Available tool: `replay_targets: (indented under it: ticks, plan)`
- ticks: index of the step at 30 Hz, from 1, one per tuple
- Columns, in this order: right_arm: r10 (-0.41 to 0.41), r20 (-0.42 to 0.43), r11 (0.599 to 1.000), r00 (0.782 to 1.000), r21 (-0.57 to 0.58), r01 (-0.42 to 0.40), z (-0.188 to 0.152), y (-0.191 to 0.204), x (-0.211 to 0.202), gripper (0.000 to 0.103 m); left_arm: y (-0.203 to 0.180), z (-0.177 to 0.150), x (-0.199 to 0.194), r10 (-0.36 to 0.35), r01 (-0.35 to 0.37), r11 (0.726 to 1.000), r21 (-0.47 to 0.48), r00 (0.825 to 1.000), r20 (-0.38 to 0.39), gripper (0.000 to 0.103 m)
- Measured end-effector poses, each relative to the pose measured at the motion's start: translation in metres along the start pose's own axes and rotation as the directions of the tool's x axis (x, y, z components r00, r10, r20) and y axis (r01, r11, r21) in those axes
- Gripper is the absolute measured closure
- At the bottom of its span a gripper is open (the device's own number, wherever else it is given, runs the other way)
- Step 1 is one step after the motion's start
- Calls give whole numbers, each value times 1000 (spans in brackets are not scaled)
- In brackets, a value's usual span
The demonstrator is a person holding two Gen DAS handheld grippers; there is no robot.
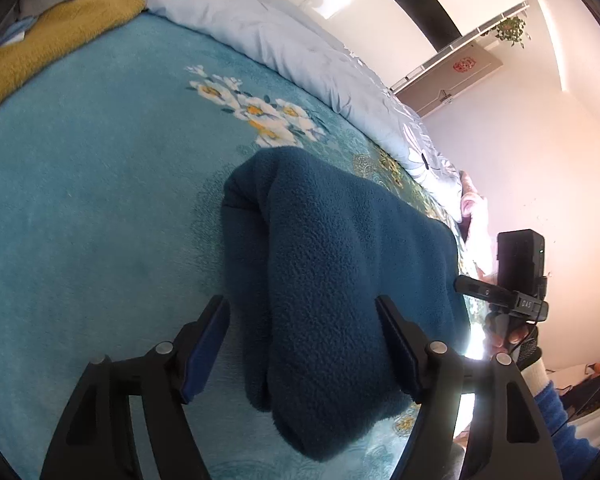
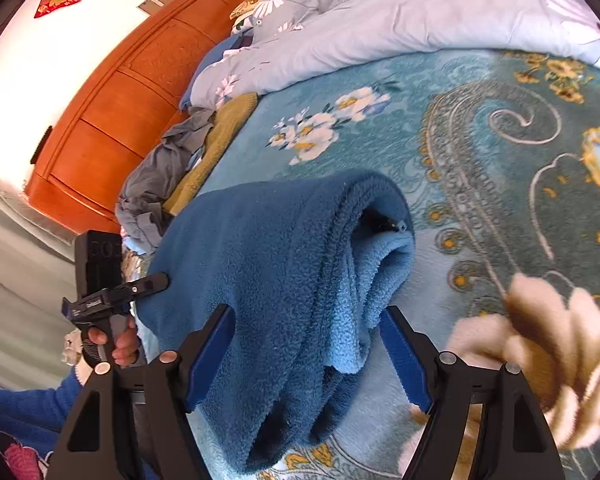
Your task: Fold clothes
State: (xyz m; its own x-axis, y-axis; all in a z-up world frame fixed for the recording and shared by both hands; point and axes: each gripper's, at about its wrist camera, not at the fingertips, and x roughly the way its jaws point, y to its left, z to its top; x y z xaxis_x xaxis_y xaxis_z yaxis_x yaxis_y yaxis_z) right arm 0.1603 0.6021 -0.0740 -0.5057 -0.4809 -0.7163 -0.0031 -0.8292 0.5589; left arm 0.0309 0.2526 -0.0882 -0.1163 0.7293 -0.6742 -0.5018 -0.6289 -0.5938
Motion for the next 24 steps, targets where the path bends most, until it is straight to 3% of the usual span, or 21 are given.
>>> replay_targets:
  ticks: [3,6,9,13,15,17,18,24]
  plan:
    - [-103,105,994,989,-15,105,-4,15,-32,25,-17,5,-22,104,-110,988,109,993,53,20]
    - [-239,231,969,943,-10,248,-8,40,-61,25,-40,11,-39,178,-201,959,199,976,125,20]
    - [-285,313,952,906,-17,305,-15,73,-68,25,-63,16,-41,192,-229,941,248,968,164,20]
    - [-321,289,937,902,-45,348,-22,105,-41,33,-79,11,-27,177,-210,942,263,974,145,21]
    - [-335,252,935,908,-33,354,-28,108,-25,54,-82,5,-17,176,-202,939,277,977,118,32]
    - [-351,213,932,912,-11,362,-34,107,-11,65,-80,-2,-9,204,-222,932,286,975,89,59]
    - [-373,200,924,906,-8,382,-37,106,-7,69,-79,-5,-6,212,-226,931,288,974,80,60]
    - [-471,138,879,871,-12,477,-54,98,11,71,-64,-11,1,207,-215,938,271,977,57,62]
